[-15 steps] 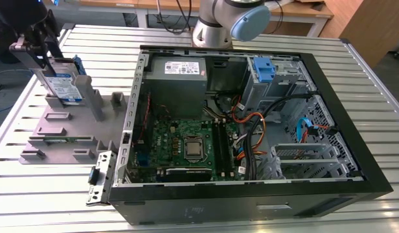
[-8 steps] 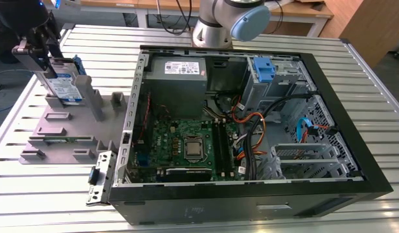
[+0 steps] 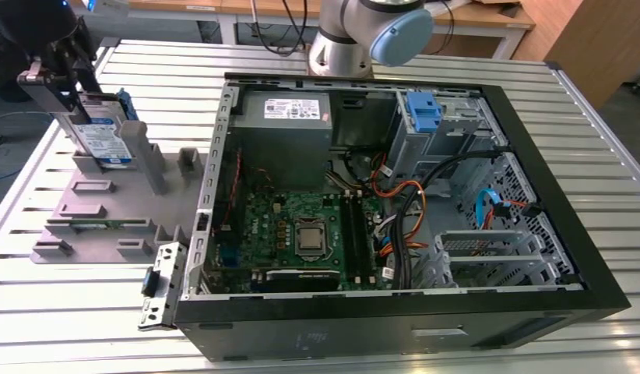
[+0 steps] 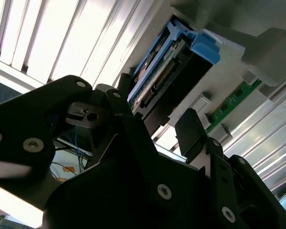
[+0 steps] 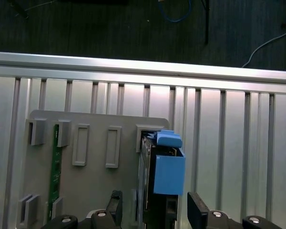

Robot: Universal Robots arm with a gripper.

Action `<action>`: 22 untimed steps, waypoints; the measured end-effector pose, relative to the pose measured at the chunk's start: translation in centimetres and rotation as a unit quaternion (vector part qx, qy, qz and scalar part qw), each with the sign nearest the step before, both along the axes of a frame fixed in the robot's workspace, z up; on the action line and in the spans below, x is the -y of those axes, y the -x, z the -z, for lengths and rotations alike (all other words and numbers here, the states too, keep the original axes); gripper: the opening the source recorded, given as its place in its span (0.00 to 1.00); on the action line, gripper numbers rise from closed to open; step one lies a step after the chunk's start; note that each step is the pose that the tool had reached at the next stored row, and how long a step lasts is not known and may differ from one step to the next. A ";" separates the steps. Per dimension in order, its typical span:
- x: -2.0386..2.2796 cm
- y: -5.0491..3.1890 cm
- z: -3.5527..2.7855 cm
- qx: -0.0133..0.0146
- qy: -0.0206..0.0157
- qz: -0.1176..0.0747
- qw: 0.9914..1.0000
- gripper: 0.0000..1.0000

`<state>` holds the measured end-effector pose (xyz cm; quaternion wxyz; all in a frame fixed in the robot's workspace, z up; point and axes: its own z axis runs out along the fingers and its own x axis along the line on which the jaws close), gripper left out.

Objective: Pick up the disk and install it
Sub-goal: 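Pick up the disk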

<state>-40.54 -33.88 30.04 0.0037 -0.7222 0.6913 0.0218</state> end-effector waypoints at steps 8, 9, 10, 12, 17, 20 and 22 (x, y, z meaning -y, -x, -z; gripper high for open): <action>0.00 -0.16 0.01 0.000 0.000 0.000 1.000 0.65; 0.00 -0.17 0.01 0.000 0.000 0.000 1.000 0.65; 0.00 -0.17 0.01 0.000 0.000 0.000 1.000 0.65; 0.00 -0.18 0.01 0.000 0.000 0.000 1.000 0.65; 0.00 -0.18 0.01 0.000 0.000 0.000 1.000 0.63; 0.00 -0.18 0.01 0.000 0.000 0.000 1.000 0.51; 0.00 -0.19 0.01 0.000 0.000 0.000 1.000 0.45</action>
